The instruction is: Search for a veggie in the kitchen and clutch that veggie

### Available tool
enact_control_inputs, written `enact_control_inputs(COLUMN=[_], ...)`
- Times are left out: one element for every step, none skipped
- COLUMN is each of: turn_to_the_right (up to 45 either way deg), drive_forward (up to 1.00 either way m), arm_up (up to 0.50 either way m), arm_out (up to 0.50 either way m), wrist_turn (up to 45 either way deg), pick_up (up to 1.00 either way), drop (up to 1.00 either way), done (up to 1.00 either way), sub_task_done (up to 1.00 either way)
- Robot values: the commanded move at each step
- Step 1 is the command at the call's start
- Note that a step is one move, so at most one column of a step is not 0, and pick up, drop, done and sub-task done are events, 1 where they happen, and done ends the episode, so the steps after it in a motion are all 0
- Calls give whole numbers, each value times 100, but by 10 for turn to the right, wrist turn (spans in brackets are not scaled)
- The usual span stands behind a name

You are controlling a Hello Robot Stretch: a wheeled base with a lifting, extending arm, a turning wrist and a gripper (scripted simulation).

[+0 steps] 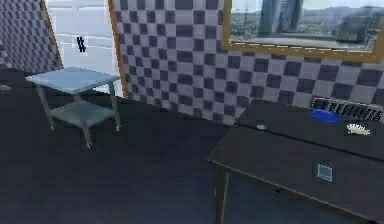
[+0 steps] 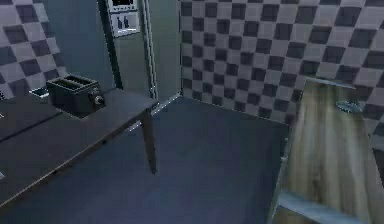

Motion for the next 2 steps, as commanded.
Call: enact_control_inputs(turn_to_the_right=[-450,-450], drive_forward=[0,0], arm_up=[0,0], arm_out=[0,0], wrist_turn=[0,0], pick_up=[0,0], drop=[0,0], done=[0,0], sub_task_done=[0,0])
